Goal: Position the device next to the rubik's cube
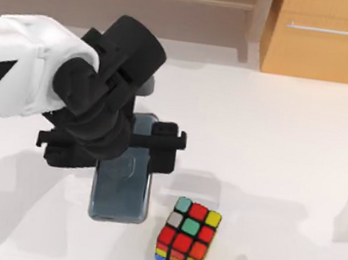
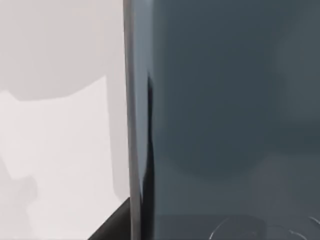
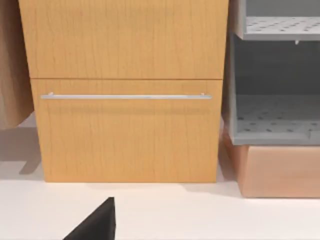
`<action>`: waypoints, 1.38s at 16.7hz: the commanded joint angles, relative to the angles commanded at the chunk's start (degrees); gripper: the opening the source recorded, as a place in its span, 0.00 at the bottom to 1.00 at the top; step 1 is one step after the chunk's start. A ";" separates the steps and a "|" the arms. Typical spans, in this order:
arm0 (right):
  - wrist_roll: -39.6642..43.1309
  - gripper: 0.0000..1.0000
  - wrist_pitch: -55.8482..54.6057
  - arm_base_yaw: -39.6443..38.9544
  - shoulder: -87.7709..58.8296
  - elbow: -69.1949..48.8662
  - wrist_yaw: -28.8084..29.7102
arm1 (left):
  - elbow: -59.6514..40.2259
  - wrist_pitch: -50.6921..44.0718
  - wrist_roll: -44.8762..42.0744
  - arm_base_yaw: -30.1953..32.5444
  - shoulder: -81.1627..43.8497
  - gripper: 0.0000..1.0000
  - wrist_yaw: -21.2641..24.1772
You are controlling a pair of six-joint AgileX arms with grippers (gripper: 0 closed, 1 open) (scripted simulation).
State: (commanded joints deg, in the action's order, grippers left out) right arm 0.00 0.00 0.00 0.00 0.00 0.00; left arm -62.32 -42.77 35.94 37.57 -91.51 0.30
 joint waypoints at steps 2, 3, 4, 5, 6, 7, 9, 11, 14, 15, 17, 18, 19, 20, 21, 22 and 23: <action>0.00 1.00 0.00 0.00 0.00 0.00 0.00 | 2.35 0.19 -0.02 -0.06 -1.20 0.00 -0.14; 0.00 1.00 0.00 0.00 0.00 0.00 0.00 | 3.58 0.27 -0.03 -0.09 -1.93 0.00 -0.22; 0.00 1.00 0.00 0.00 0.00 0.00 0.00 | 4.85 0.37 -0.04 -0.12 -2.82 0.00 -0.32; 0.00 1.00 0.00 0.00 0.00 0.00 0.00 | 6.14 0.46 -0.06 -0.16 -3.77 0.00 -0.41; 0.00 1.00 0.00 0.00 0.00 0.00 0.00 | 7.44 0.56 -0.09 -0.20 -4.90 0.00 -0.53; 0.00 1.00 0.00 0.00 0.00 0.00 0.00 | 8.70 0.65 -0.12 -0.23 -6.03 0.00 -0.65; 0.00 1.00 0.00 0.00 0.00 0.00 0.00 | 10.32 0.78 -0.16 -0.27 -7.68 0.00 -0.87; 0.00 1.00 0.00 0.00 0.00 0.00 0.00 | 10.32 0.78 -0.16 -0.27 -7.68 0.00 -0.87; 0.00 1.00 0.00 0.00 0.00 0.00 0.00 | 10.32 0.78 -0.16 -0.27 -7.68 0.00 -0.87; 0.00 1.00 0.00 0.00 0.00 0.00 0.00 | 10.32 0.78 -0.16 -0.27 -7.68 0.00 -0.87; 0.00 1.00 0.00 0.00 0.00 0.00 0.00 | 10.32 0.78 -0.16 -0.27 -7.68 0.15 -0.87; 0.00 1.00 0.00 0.00 0.00 0.00 0.00 | 10.32 0.78 -0.16 -0.27 -7.68 0.23 -0.87; 0.00 1.00 0.00 0.00 0.00 0.00 0.00 | 10.32 0.78 -0.16 -0.27 -7.68 0.30 -0.87; 0.00 1.00 0.00 0.00 0.00 0.00 0.00 | 10.32 0.78 -0.16 -0.27 -7.68 0.38 -0.87; 0.00 1.00 0.00 0.00 0.00 0.00 0.00 | 10.32 0.78 -0.16 -0.27 -7.68 0.45 -0.87; 0.00 1.00 0.00 0.00 0.00 0.00 0.00 | 10.32 0.78 -0.16 -0.27 -7.68 0.53 -0.87; 0.00 1.00 0.00 0.00 0.00 0.00 0.00 | 10.32 0.78 -0.16 -0.27 -7.68 0.60 -0.87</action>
State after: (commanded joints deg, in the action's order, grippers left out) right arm 0.00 0.00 0.00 0.00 0.00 0.00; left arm -52.00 -41.99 35.78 37.30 -99.20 -0.57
